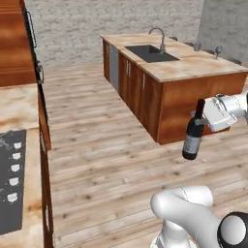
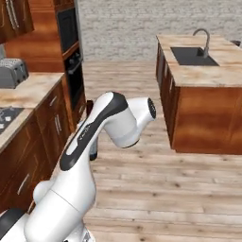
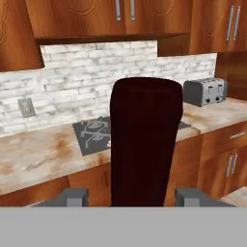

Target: There is a wine glass and glass cup on the dining counter. Place the wine bottle next to the wine glass and the juice bottle next to the glass cup.

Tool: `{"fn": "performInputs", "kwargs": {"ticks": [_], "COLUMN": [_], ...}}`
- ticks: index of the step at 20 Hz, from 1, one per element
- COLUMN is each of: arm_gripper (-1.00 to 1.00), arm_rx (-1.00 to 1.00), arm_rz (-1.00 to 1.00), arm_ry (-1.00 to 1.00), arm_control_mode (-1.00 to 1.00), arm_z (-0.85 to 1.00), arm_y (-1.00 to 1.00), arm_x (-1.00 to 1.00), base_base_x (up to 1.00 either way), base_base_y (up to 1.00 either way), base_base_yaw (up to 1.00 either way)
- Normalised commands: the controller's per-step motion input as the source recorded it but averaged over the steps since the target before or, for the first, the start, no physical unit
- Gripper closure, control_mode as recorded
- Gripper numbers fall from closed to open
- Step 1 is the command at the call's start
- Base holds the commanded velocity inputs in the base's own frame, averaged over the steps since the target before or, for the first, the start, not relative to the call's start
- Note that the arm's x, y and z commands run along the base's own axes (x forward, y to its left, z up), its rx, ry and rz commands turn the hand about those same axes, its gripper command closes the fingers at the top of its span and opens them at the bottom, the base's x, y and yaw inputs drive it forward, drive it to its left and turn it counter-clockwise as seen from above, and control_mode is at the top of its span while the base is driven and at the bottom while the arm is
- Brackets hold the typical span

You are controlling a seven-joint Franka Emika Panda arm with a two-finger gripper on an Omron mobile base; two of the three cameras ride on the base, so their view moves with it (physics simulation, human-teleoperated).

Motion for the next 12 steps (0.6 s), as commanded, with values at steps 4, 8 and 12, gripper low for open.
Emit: {"fn": "performInputs", "kwargs": {"ticks": [4,8,12], "arm_gripper": [1.00,1.00,1.00], "arm_rx": [0.00,0.00,0.00], "arm_rz": [0.00,0.00,0.00], "arm_ry": [0.00,0.00,0.00], "arm_control_mode": [1.00,1.00,1.00], "arm_z": [0.00,0.00,0.00], "arm_y": [0.00,0.00,0.00], "arm_x": [0.00,0.00,0.00], "base_base_x": [0.20,0.34,0.59], "base_base_y": [0.07,0.02,0.00], "base_base_yaw": [-0.60,-0.20,-0.13]}}
